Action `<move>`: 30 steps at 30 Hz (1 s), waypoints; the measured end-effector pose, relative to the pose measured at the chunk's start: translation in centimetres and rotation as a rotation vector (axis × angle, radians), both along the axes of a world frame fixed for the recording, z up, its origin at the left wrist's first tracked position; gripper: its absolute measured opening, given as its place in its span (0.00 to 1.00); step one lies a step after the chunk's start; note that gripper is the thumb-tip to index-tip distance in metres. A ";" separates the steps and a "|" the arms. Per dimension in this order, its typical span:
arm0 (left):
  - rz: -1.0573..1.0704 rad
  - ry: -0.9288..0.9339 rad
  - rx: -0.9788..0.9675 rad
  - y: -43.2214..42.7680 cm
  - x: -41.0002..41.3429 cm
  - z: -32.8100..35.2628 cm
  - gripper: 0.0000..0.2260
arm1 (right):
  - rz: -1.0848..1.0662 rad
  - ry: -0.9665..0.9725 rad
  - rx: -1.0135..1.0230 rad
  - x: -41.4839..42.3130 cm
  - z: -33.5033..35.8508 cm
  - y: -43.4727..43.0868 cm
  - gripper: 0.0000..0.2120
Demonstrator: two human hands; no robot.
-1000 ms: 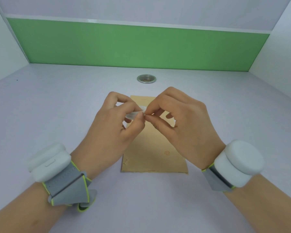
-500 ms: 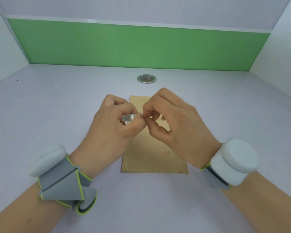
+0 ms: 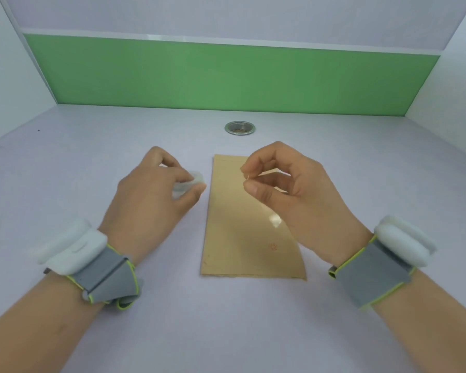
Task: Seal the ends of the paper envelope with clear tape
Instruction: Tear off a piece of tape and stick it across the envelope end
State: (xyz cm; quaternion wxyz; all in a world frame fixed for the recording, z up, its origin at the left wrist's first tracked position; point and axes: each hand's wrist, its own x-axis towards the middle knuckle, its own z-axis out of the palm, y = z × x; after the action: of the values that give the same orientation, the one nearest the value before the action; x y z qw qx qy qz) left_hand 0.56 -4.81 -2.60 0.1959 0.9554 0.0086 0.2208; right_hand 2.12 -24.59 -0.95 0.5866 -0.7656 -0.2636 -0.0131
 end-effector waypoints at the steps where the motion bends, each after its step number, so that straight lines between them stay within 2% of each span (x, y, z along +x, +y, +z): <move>1: 0.014 0.025 0.031 0.2 -0.1 -0.1 0.13 | 0.018 0.052 0.049 0.1 0.1 -0.2 0.09; 3: 0.013 0.036 0.086 0.5 0.0 -0.2 0.13 | 0.044 0.103 0.098 0.2 0.4 -0.5 0.10; 7: 0.034 0.005 0.067 0.5 -0.1 0.1 0.11 | 0.116 0.173 0.076 0.1 0.9 -0.9 0.24; 9: 0.033 0.007 0.063 0.5 -0.2 0.1 0.09 | 0.127 0.184 0.066 0.1 1.0 -1.0 0.25; 14: -0.008 -0.026 0.066 0.4 -0.2 0.2 0.13 | 0.124 0.189 0.046 -0.1 1.5 -1.1 0.25; 16: -0.153 -0.086 -0.080 -0.5 -0.5 1.1 0.14 | 0.115 0.164 0.011 -0.3 1.7 -1.0 0.24; 18: -0.380 -0.033 -0.371 -1.7 -1.3 2.1 0.15 | 0.107 0.131 -0.031 -0.4 1.8 -0.8 0.24; 20: -0.468 0.025 -0.537 -2.7 -1.9 2.3 0.13 | 0.105 0.102 -0.061 -0.6 1.9 -0.7 0.24; 27: -0.459 0.017 -0.654 -3.0 -1.6 1.5 0.04 | 0.084 0.055 -0.111 -0.6 1.8 -0.7 0.23; 30: -0.456 -0.008 -0.666 -3.2 -1.6 1.4 0.03 | 0.070 0.055 -0.103 -0.3 1.8 -0.9 0.18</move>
State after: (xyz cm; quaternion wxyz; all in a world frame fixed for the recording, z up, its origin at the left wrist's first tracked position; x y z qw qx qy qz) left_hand -1.02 -7.96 -1.18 0.5389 0.8161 -0.1333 0.1607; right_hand 1.79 -25.46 0.87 0.5534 -0.7853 -0.2745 0.0421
